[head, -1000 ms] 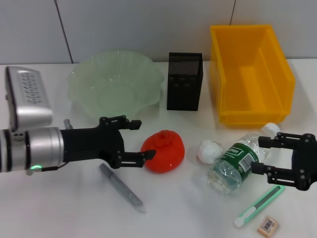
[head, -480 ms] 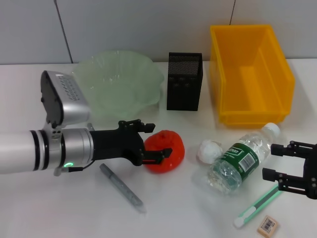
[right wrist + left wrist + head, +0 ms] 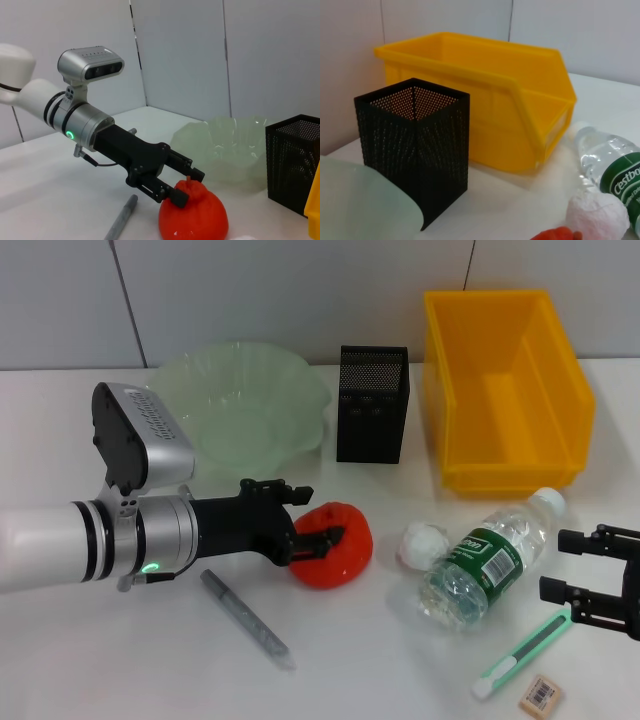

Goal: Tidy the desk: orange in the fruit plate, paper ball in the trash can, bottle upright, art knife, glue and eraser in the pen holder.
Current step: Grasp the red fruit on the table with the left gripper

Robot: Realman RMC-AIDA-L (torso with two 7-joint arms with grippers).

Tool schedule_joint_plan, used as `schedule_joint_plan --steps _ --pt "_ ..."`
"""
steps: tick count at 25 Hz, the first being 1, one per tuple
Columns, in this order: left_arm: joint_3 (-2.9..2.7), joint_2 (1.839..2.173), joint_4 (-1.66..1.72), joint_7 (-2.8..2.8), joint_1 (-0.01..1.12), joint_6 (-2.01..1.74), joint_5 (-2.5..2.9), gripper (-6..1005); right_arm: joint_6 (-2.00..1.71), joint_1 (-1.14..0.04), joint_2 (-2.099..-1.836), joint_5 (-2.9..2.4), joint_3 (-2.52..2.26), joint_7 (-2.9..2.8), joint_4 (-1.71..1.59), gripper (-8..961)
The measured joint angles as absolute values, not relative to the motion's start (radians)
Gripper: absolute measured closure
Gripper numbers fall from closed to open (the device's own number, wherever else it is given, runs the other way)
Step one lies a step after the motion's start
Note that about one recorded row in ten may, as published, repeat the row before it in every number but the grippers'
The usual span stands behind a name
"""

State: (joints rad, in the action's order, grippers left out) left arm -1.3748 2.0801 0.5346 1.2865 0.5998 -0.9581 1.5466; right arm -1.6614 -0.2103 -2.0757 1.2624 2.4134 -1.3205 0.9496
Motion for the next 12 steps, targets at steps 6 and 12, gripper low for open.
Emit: schedule_joint_plan --steps 6,12 --pt "-1.378 2.08 0.534 1.287 0.596 -0.956 1.545 378 -1.661 -0.208 -2.077 1.263 2.413 -1.321 0.949 276" --pt "-1.38 2.08 0.534 1.287 0.593 -0.968 1.545 596 -1.661 -0.205 -2.077 1.264 2.413 -1.316 0.949 275"
